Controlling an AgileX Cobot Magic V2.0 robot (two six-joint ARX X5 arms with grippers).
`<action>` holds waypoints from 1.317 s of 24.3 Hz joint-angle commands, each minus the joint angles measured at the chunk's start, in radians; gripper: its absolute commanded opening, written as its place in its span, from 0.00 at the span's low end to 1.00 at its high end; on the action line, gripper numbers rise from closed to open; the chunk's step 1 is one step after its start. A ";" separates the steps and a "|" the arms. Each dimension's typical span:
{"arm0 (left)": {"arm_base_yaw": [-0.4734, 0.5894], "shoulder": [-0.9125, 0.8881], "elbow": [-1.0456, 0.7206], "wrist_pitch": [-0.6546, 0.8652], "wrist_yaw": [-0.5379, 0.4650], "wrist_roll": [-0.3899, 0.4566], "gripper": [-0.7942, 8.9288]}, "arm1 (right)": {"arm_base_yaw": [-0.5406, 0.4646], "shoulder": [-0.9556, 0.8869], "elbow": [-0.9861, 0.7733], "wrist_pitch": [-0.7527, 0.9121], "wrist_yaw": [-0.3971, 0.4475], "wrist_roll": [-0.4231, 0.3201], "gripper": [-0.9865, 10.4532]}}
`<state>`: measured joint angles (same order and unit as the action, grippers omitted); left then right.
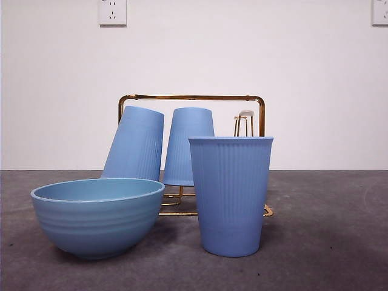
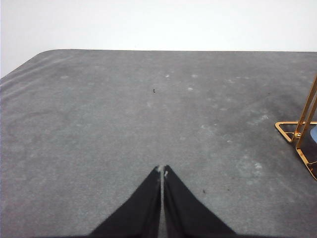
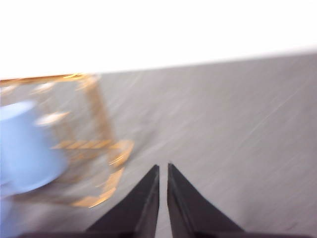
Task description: Right arm lift cup from the cupboard, then place it on the right of the bowl
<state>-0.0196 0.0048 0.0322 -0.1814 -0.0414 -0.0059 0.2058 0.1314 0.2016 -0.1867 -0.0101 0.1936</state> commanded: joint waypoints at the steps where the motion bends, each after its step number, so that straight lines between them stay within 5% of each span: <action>1: 0.002 -0.002 -0.020 -0.005 0.003 0.013 0.09 | -0.064 -0.050 -0.121 0.110 0.011 -0.123 0.11; 9: 0.002 -0.002 -0.020 -0.005 0.003 0.013 0.09 | -0.176 -0.128 -0.190 0.061 0.009 -0.152 0.11; 32: 0.002 -0.002 -0.020 -0.005 0.003 0.013 0.09 | -0.191 -0.128 -0.190 0.032 -0.008 -0.156 0.11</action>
